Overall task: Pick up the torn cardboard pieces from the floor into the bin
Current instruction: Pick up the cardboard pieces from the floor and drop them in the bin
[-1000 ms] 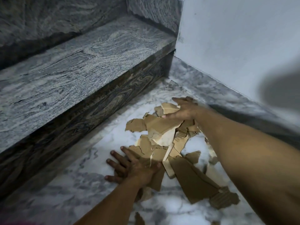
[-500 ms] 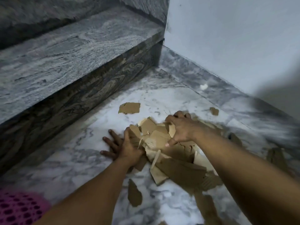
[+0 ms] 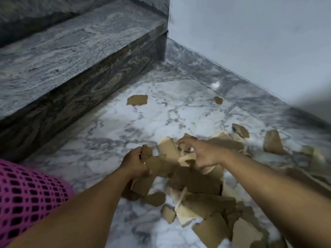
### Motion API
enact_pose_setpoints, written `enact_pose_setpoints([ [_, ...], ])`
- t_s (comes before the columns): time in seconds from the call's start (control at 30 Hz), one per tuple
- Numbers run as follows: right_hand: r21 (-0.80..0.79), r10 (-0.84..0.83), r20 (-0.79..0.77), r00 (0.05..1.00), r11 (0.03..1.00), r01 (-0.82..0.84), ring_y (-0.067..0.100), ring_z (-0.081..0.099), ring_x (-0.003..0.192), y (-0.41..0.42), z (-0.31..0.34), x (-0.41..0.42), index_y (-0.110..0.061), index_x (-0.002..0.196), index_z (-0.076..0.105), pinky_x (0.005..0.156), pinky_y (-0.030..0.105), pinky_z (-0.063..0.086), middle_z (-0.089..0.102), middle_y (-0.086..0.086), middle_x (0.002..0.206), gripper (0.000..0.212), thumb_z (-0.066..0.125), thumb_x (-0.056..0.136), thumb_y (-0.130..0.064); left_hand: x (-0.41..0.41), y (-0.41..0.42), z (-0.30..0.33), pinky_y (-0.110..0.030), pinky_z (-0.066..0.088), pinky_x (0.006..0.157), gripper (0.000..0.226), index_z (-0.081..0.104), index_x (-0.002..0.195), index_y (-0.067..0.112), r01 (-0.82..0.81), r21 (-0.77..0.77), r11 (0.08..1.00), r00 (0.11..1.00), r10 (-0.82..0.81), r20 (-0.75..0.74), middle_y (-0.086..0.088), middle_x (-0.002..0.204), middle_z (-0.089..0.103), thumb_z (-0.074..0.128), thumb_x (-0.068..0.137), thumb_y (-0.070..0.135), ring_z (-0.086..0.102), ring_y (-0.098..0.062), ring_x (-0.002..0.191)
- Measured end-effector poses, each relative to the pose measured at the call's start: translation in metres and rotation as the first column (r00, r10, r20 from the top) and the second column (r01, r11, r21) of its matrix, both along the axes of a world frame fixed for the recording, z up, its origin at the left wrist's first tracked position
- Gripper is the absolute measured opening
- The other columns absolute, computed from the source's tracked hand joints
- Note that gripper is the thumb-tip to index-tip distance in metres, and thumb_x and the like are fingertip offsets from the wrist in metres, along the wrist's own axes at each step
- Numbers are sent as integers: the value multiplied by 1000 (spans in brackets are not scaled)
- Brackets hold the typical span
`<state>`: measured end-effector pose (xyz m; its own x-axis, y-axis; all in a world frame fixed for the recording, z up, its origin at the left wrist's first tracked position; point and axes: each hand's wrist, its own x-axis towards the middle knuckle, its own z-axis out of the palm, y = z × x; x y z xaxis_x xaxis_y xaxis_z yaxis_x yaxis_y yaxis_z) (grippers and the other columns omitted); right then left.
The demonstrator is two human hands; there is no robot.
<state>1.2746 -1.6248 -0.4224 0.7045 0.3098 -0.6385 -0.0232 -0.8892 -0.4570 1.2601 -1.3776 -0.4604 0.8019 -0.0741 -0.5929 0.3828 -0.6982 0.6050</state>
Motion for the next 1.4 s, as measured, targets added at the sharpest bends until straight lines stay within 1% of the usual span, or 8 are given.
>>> enact_pose_setpoints([
  [0.13, 254, -516, 141, 845, 844, 472, 26, 59, 98, -48, 0, -4, -29, 124, 51, 81, 39, 54, 52, 4, 121, 71, 84, 63, -13, -11, -1, -2, -32, 49, 76, 65, 53, 128, 9, -43, -58, 997, 997, 39, -67, -13, 119, 60, 81, 70, 6, 58, -27, 100],
  [0.33, -216, -395, 164, 904, 880, 424, 29, 49, 124, -103, -7, -29, -21, 126, 58, 99, 36, 43, 56, 5, 133, 63, 71, 74, -53, -20, -8, 7, -38, 50, 87, 60, 51, 131, 8, -133, 18, 991, 990, 133, -44, -14, 128, 56, 77, 76, 7, 55, -34, 111],
  [0.5, -202, -586, 309, 749, 729, 654, 34, 56, 110, -100, -30, -54, -19, 104, 62, 92, 35, 48, 51, 15, 130, 41, 67, 81, -53, -13, -4, 27, -42, 50, 96, 58, 56, 129, 7, -269, 125, 955, 959, 254, 123, -12, 128, 59, 77, 75, 9, 57, -34, 113],
  [0.67, -116, -820, 262, 509, 496, 860, 42, 47, 123, -87, -32, -54, -10, 142, 26, 96, 45, 47, 38, 19, 139, 102, 89, 63, -25, -1, -25, 58, -36, 54, 68, 33, 61, 107, 5, -357, -307, 882, 933, 356, -61, -14, 99, 66, 72, 78, -5, 63, -30, 87],
  [0.8, -84, -848, 112, 518, 512, 855, 35, 54, 120, -95, -32, -55, -6, 139, 35, 95, 42, 50, 54, 16, 132, 101, 92, 59, -26, -9, -67, 66, -27, 44, 49, 26, 57, 100, 8, -94, -270, 958, 993, 72, -89, -9, 86, 59, 72, 80, 1, 55, -19, 67],
  [1.1, 38, -695, 57, 716, 718, 695, 25, 60, 109, -141, 5, -67, -5, 123, 63, 87, 26, 44, 63, 10, 124, 36, 69, 89, -16, -34, -122, 13, -31, 41, 95, 58, 49, 118, 17, 479, 162, 863, 869, -493, 54, 2, 130, 32, 80, 70, 28, 40, -22, 116],
  [1.27, -126, -435, -177, 883, 900, 418, 24, 65, 101, -131, 6, -106, -19, 116, 60, 85, 41, 58, 65, 5, 112, 32, 67, 88, -31, -39, -126, 5, -33, 46, 87, 55, 54, 114, 20, 503, 329, 799, 800, -574, 172, 0, 119, 49, 79, 66, 26, 48, -24, 109],
  [1.4, -88, -362, -35, 932, 930, 358, 22, 62, 98, -104, -17, -125, -21, 118, 55, 79, 36, 54, 64, 4, 111, 47, 74, 77, -34, -31, -121, 21, -20, 38, 63, 55, 54, 106, 23, 431, 254, 866, 864, -477, 160, 6, 93, 58, 85, 62, 25, 55, -14, 87],
])
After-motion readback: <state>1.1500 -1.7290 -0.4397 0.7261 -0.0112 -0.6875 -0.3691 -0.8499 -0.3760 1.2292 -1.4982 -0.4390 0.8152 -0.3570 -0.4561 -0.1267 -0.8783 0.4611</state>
